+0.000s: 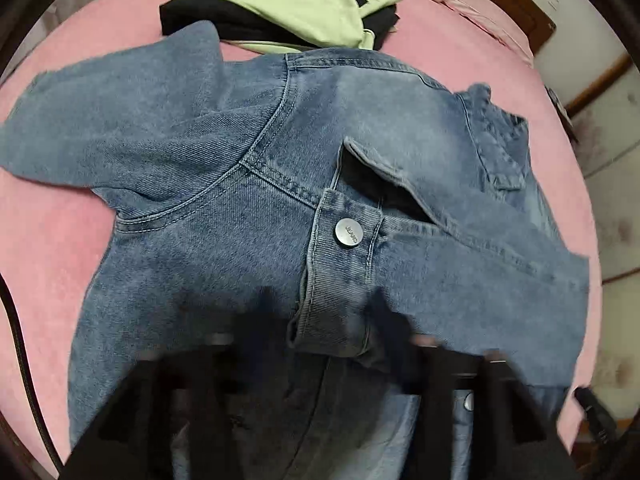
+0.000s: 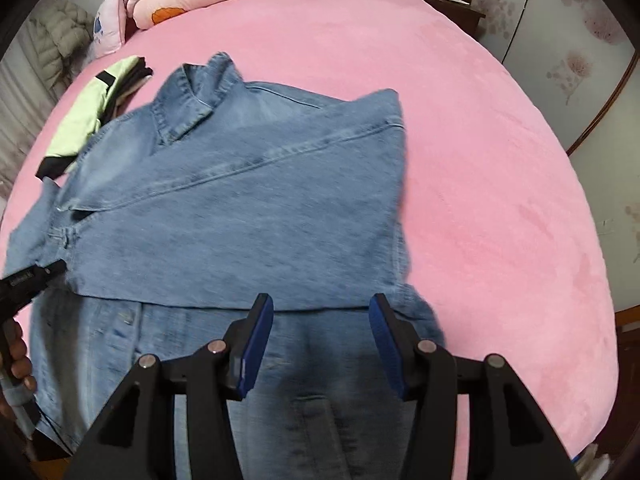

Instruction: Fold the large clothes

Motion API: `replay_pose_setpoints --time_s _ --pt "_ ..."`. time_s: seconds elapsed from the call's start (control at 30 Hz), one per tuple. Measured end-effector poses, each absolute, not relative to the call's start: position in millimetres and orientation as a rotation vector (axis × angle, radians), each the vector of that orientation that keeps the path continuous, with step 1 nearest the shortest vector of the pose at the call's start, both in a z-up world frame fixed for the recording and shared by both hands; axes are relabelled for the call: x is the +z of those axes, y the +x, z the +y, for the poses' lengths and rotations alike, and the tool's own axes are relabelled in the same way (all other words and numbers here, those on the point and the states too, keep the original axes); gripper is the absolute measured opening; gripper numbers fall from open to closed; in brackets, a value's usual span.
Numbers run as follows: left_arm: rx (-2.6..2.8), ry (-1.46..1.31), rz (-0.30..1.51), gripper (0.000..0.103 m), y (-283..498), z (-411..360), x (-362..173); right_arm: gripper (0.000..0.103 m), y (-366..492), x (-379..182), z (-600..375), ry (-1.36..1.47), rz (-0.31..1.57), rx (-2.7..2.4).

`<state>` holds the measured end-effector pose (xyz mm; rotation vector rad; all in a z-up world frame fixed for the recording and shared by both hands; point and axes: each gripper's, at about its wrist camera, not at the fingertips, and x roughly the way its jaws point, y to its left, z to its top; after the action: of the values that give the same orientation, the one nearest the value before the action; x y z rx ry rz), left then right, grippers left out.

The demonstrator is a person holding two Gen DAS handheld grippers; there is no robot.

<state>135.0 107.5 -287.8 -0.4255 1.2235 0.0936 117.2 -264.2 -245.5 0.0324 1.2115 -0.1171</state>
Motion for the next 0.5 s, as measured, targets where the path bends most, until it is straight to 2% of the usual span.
replay_pose_setpoints --time_s 0.13,0.27,0.37,0.43,0.5 --pt "0.047 -0.391 1.198 0.058 144.8 102.8 -282.4 0.05 112.8 -252.1 -278.5 -0.02 1.22 -0.139" --pt "0.056 -0.207 1.244 0.037 165.9 81.8 -290.8 0.05 110.8 -269.1 -289.1 -0.054 1.252 -0.161" --pt "0.074 -0.194 1.255 0.032 171.1 80.4 -296.5 0.05 114.6 -282.7 -288.6 -0.11 1.254 -0.178" --pt "0.039 -0.211 1.229 0.014 174.7 76.0 -291.5 0.05 118.7 -283.5 -287.6 -0.131 1.217 -0.196" --pt "0.034 -0.185 1.17 0.014 176.0 68.8 -281.4 0.048 123.9 -281.0 -290.2 -0.112 1.177 -0.216"
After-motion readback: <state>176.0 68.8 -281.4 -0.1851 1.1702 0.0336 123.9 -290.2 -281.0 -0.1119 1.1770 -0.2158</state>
